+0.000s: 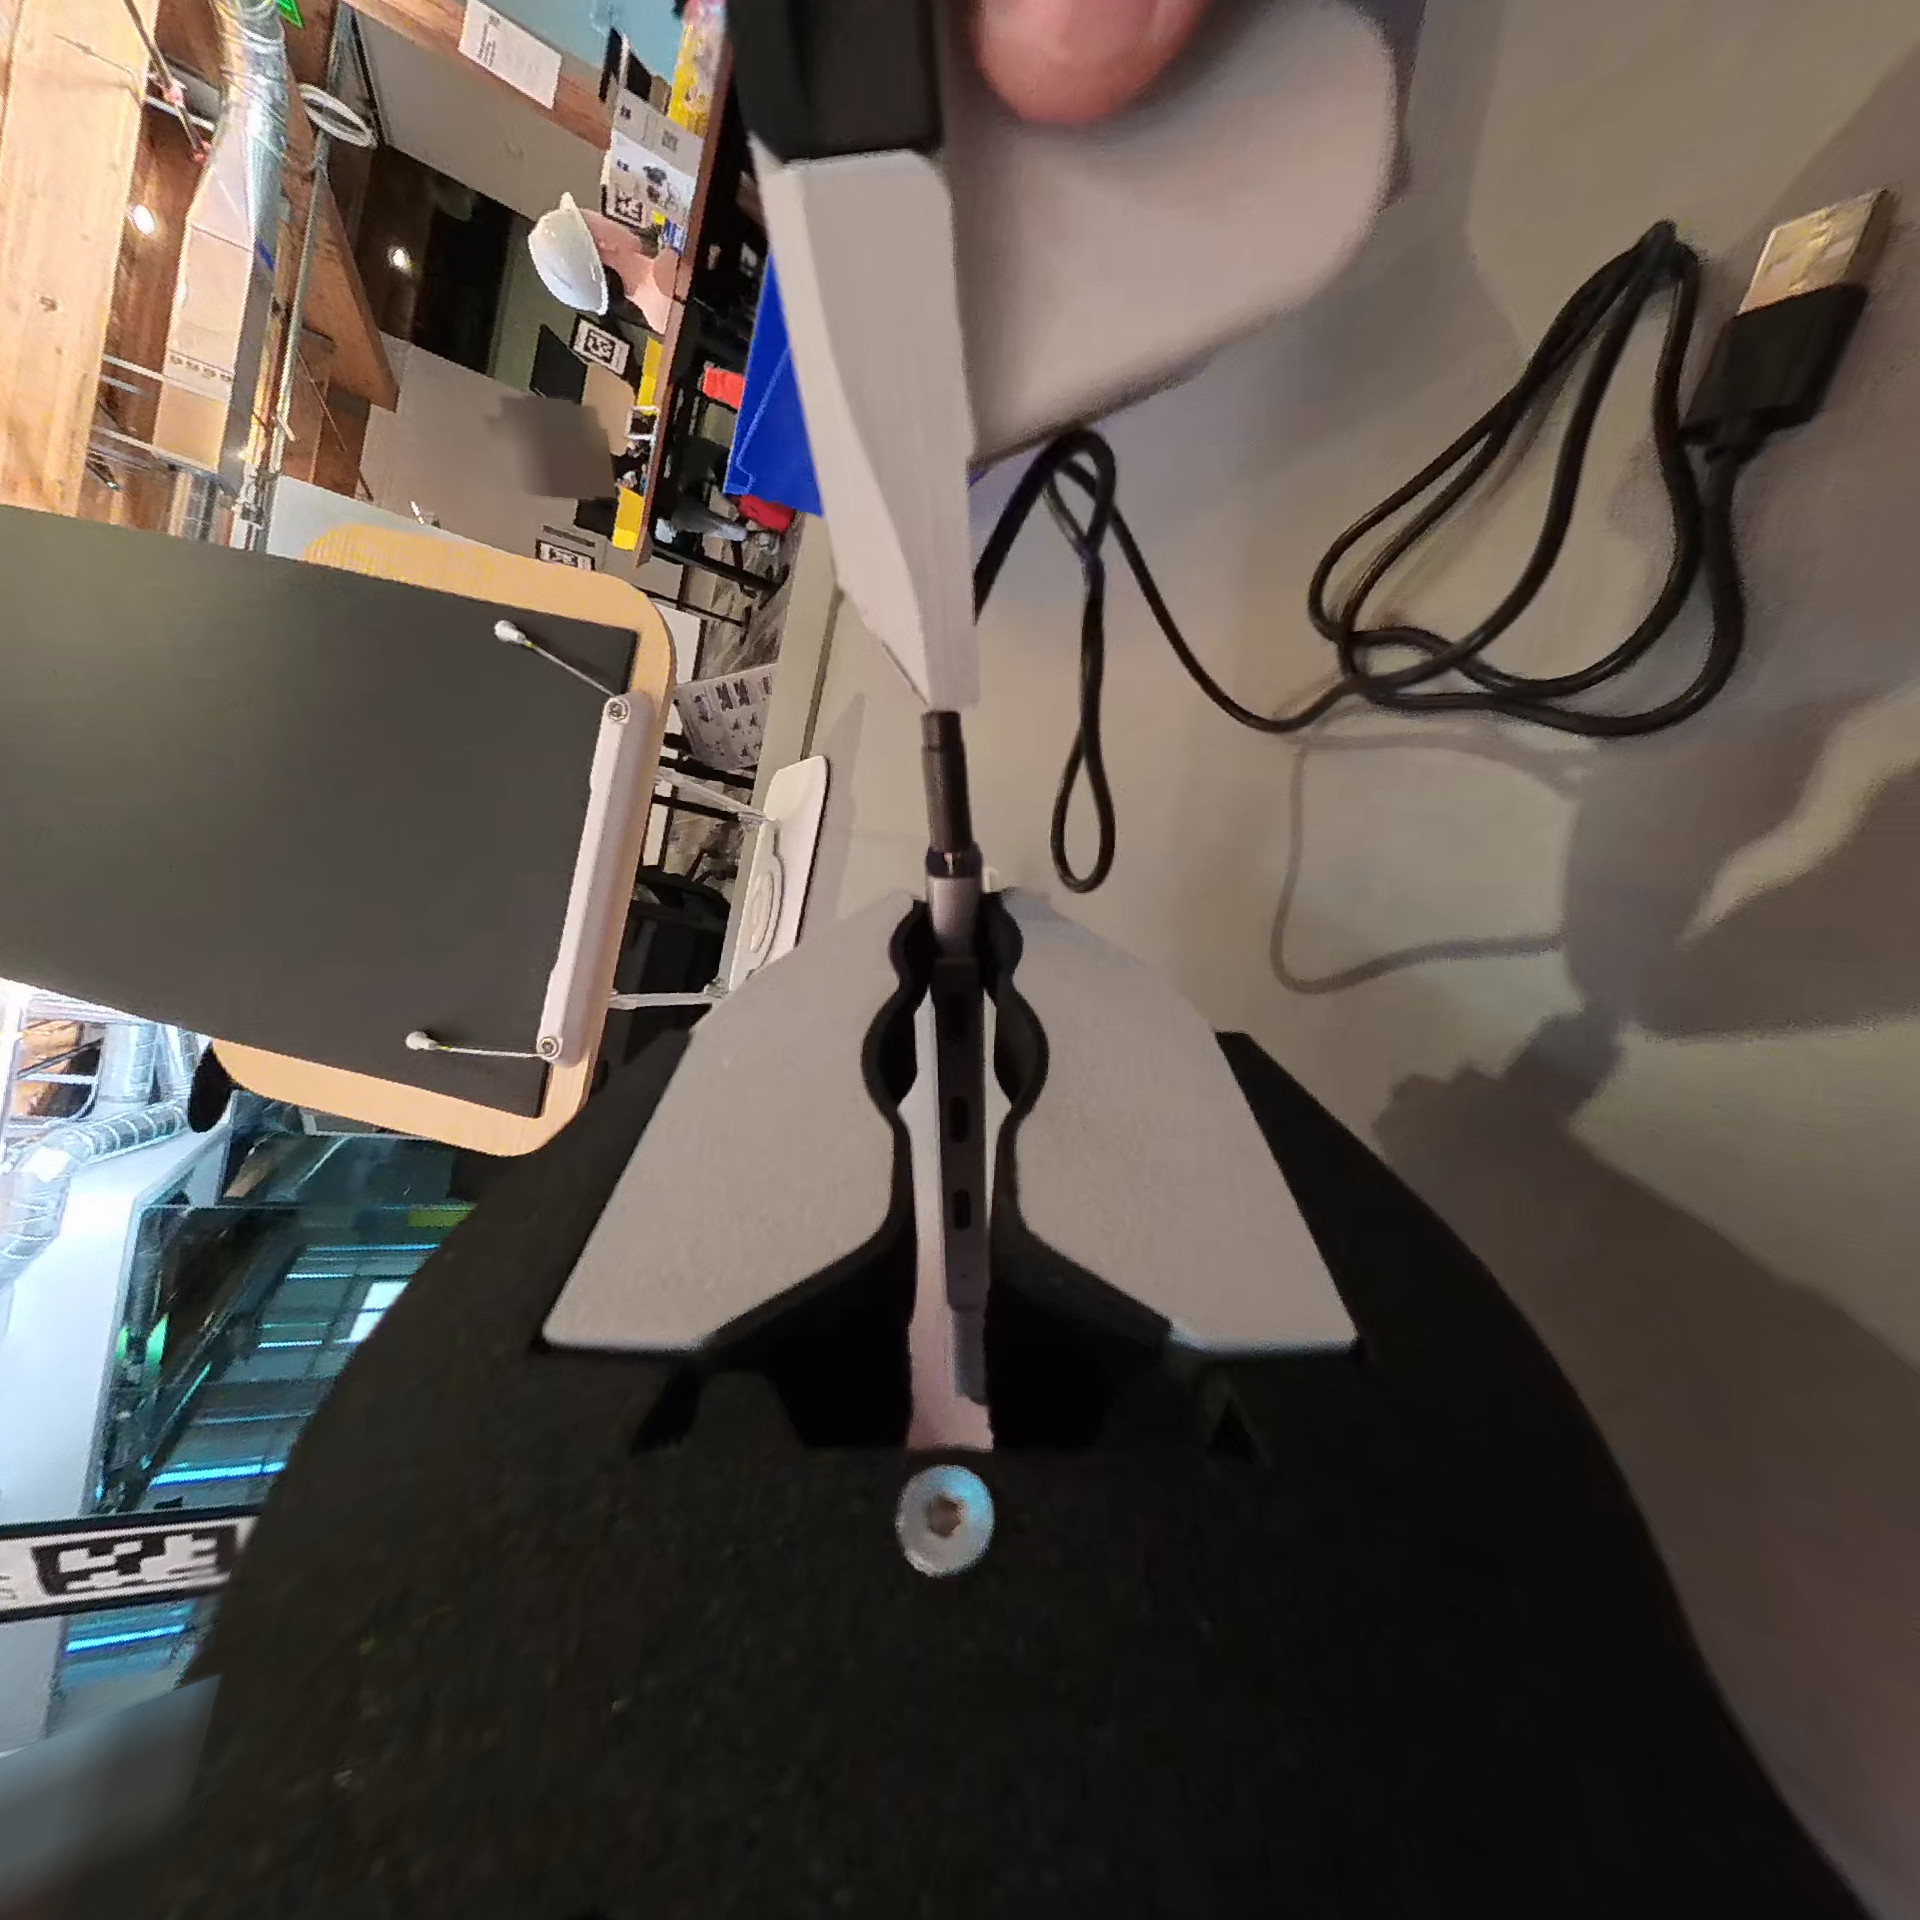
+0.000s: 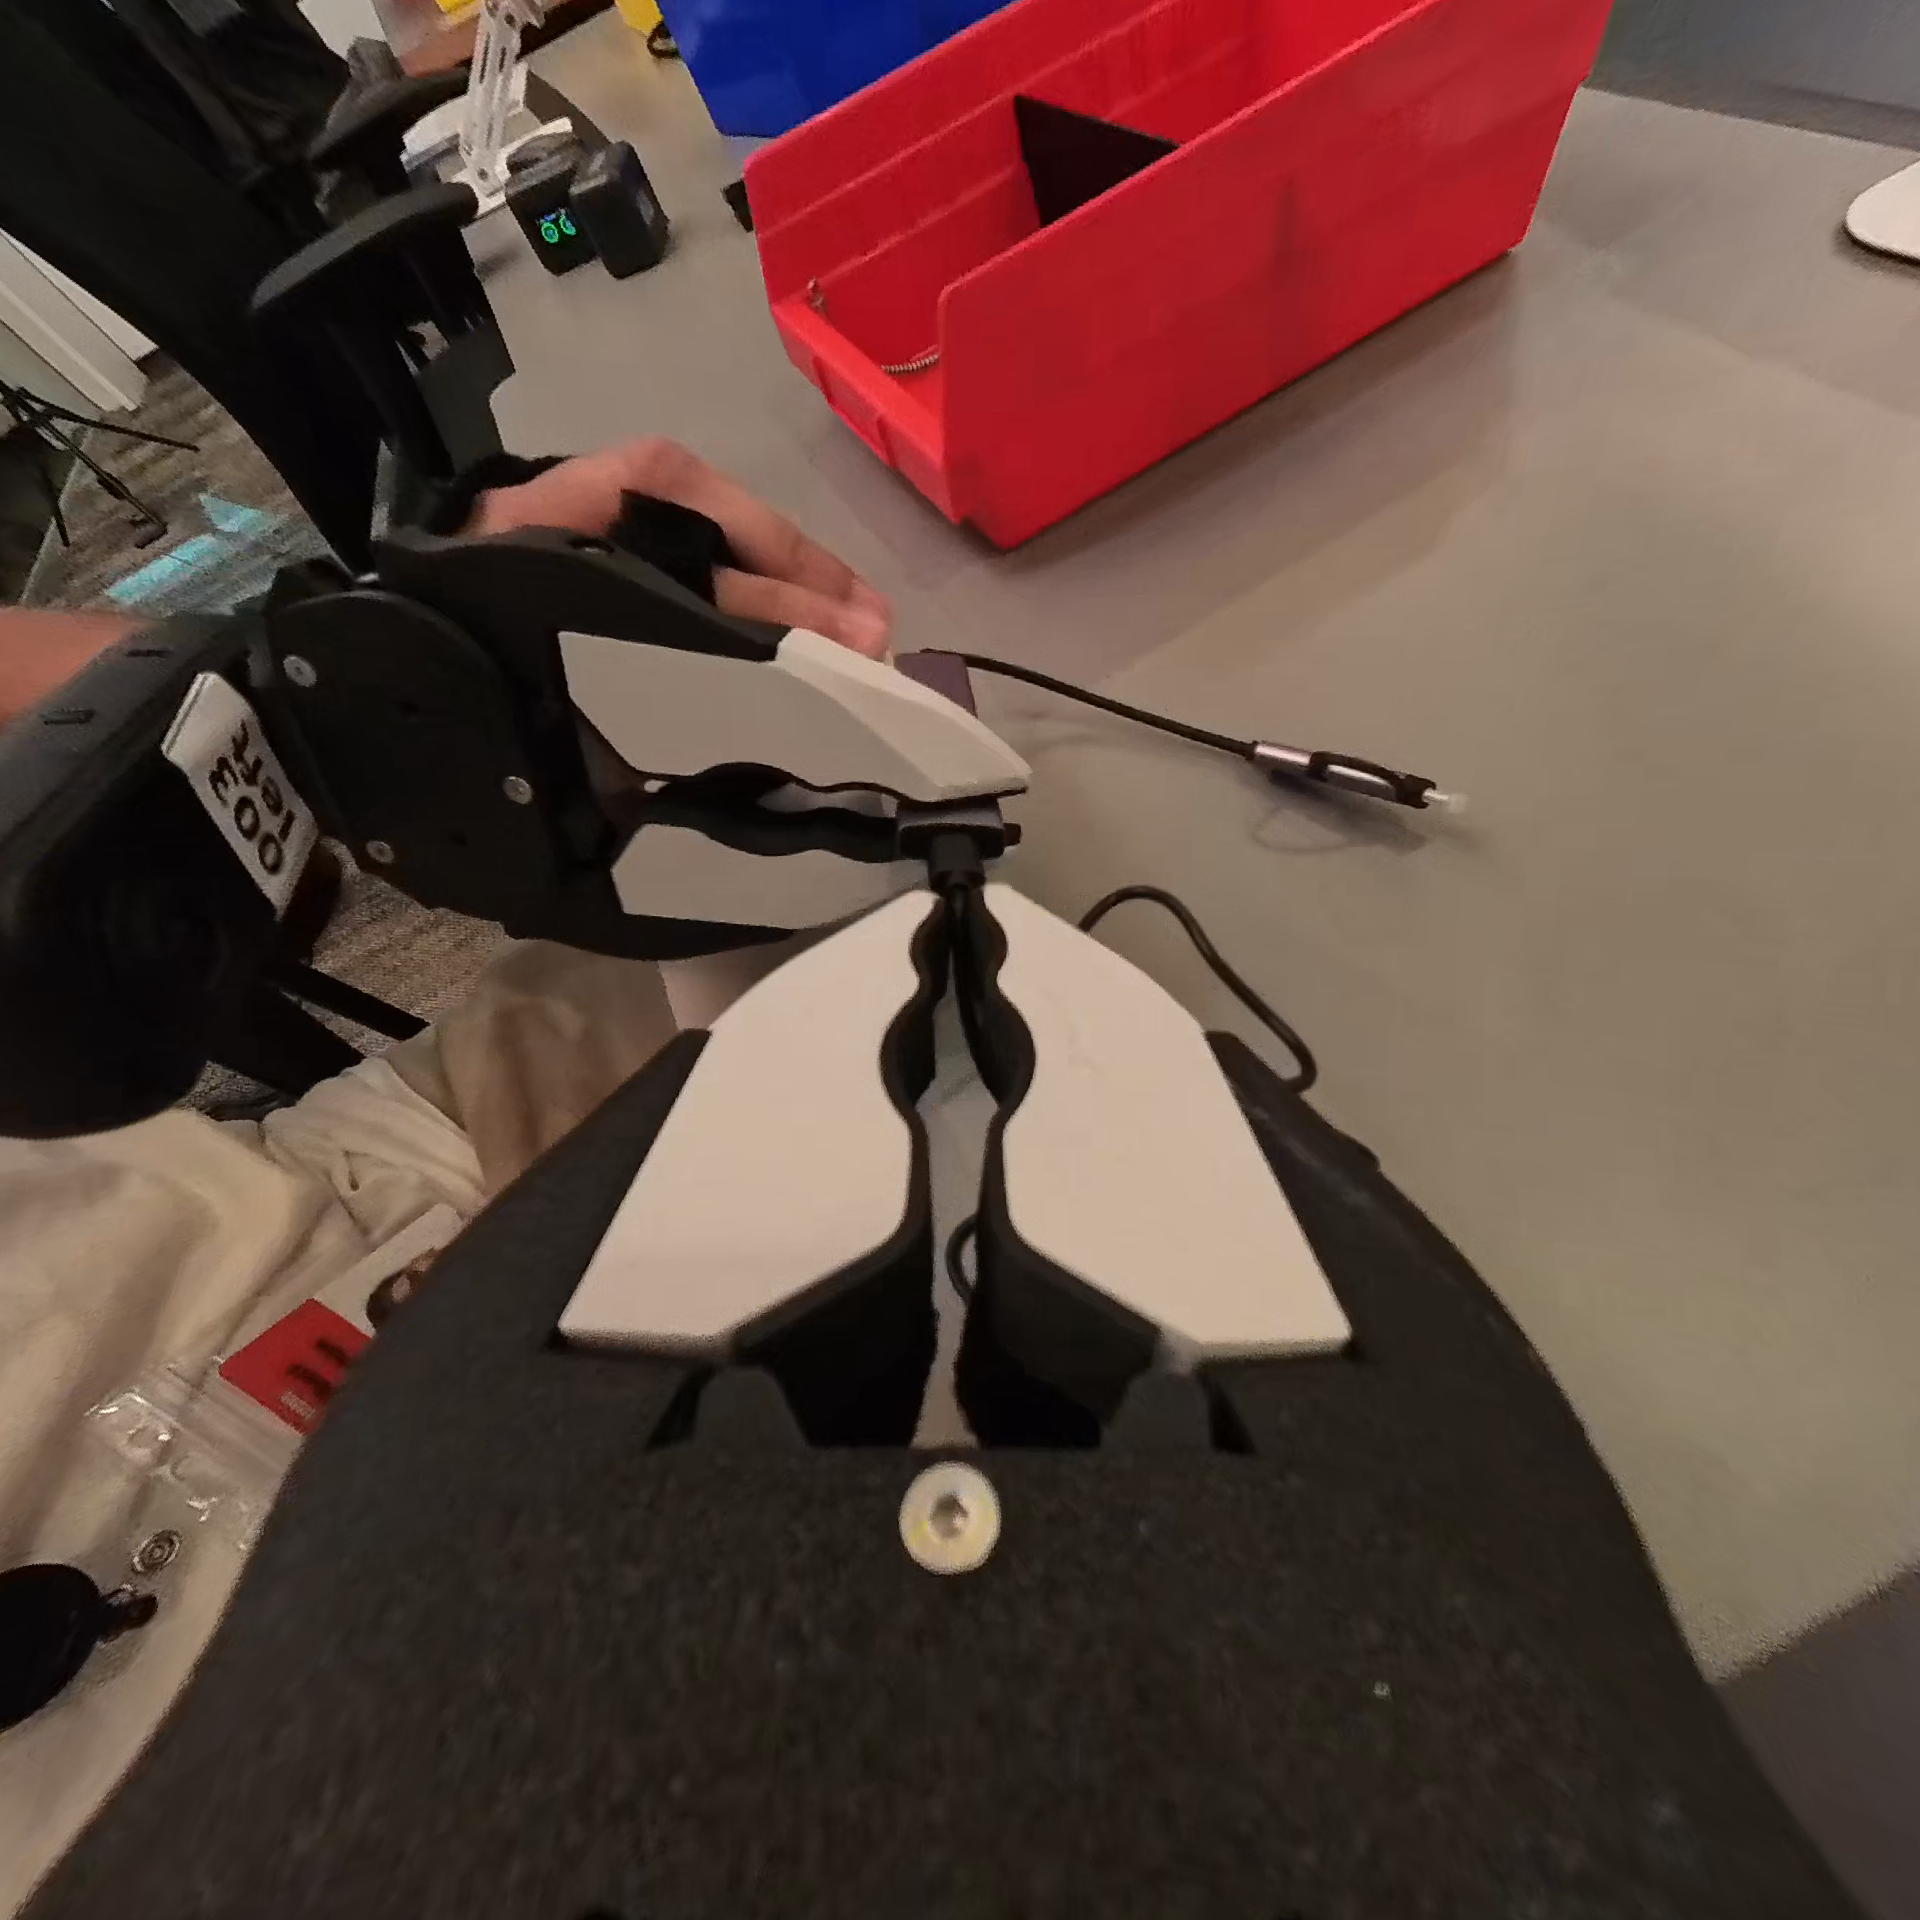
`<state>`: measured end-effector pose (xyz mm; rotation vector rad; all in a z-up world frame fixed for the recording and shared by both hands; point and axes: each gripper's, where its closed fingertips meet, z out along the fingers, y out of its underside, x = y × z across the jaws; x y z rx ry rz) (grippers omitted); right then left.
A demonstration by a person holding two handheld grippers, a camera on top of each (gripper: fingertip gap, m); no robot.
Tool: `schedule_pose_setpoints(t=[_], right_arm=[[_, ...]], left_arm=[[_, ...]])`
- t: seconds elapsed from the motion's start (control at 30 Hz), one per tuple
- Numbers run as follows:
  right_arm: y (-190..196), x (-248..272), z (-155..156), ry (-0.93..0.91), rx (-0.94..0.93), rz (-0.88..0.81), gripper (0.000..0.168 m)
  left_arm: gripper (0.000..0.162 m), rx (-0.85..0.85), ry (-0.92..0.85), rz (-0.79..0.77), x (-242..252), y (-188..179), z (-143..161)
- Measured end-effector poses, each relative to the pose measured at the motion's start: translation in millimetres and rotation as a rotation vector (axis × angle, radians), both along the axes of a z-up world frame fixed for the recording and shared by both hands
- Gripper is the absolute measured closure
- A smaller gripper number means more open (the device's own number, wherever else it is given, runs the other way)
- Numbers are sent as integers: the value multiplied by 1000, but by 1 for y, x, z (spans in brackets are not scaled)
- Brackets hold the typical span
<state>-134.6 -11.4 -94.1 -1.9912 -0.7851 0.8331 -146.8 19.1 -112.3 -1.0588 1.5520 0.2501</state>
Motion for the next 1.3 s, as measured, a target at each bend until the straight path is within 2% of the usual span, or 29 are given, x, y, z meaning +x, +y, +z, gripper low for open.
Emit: schedule_pose_setpoints(t=[0.17, 0.33, 0.53, 0.7, 0.73, 0.83, 0.9, 1.0, 1.07, 1.13, 1.23, 1.3], right_arm=[[-1, -7, -10, -43, -19, 13, 166], [1, -6, -7, -5, -28, -4, 166], [8, 4, -20, -55, -50, -49, 165], [20, 9, 0, -19, 43, -59, 166], [23, 11, 5, -19, 83, -73, 165], [24, 18, 31, 53, 241, -115, 140], [20, 23, 46, 115, 302, -126, 136], [18, 25, 46, 163, 322, -118, 129], [21, 22, 33, 200, 245, -106, 126], [24, 10, 18, 280, 126, -76, 117], [24, -21, 1, 393, -52, 6, 114], [20, -46, 3, 445, -109, 75, 111]], left_arm=[[154, -4, 39, 5, -5, 1, -9], [154, -31, -3, 8, -3, -2, -6], [154, -11, 23, 8, 2, -8, -5], [153, -119, -72, 69, 5, 5, 6], [153, -158, -99, 71, 5, 7, 8], [153, -373, -266, 96, -3, 21, 15], [153, -604, -466, 91, -12, 30, 27], [153, -959, -791, 31, -28, 44, 48], [153, -1144, -995, -49, -40, 49, 60], [153, -1292, -1163, -159, -47, 47, 74], [153, -1396, -1261, -281, -46, 38, 86], [153, -1422, -1275, -341, -40, 30, 92]])
